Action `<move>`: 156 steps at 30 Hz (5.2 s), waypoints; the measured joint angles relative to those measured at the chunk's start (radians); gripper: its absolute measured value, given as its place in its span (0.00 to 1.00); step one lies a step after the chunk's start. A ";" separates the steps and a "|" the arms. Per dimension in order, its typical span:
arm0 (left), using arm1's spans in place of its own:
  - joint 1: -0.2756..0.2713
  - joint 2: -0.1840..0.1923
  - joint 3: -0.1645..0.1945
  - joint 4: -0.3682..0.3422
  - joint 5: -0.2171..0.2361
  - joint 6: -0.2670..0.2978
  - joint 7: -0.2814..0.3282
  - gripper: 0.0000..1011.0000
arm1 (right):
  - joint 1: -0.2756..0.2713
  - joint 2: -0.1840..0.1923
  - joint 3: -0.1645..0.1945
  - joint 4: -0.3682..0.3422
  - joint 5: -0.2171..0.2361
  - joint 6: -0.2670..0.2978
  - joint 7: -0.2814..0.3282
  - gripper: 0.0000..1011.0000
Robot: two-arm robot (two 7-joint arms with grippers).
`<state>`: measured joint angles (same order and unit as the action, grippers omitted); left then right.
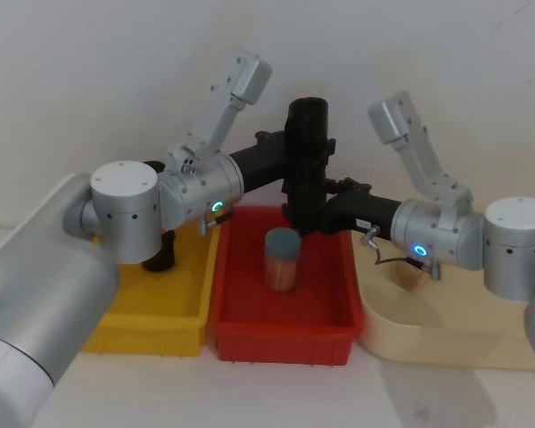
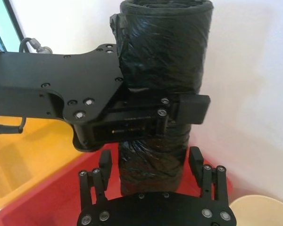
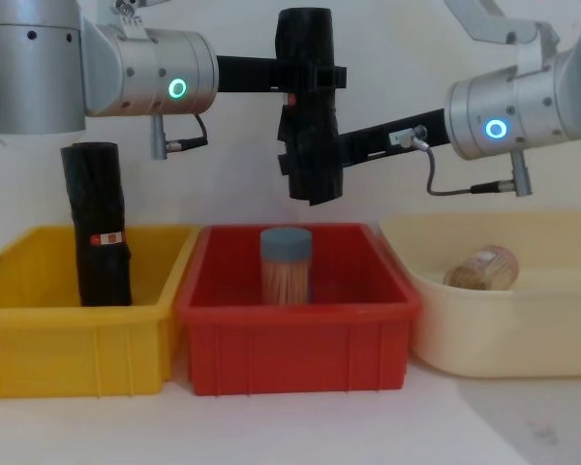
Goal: Pick up the garbage bag with the one hand and transfer it to the other hand.
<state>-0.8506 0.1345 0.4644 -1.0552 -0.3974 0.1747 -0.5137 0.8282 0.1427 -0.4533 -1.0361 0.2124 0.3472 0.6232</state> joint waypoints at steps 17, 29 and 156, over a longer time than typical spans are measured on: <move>0.000 0.000 0.000 0.000 0.000 0.000 0.000 0.36 | 0.037 -0.045 -0.007 0.067 0.019 -0.014 -0.016 0.92; 0.000 0.000 0.000 0.000 0.000 0.000 0.000 0.36 | 0.046 -0.057 -0.008 0.086 0.023 -0.019 -0.024 0.59; 0.000 0.000 0.000 0.000 0.000 0.000 0.000 0.99 | -0.315 0.353 0.221 -0.407 -0.094 0.186 -0.308 0.99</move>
<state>-0.8506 0.1345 0.4644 -1.0552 -0.3974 0.1747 -0.5137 0.5135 0.4955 -0.2320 -1.4436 0.1180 0.5328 0.3151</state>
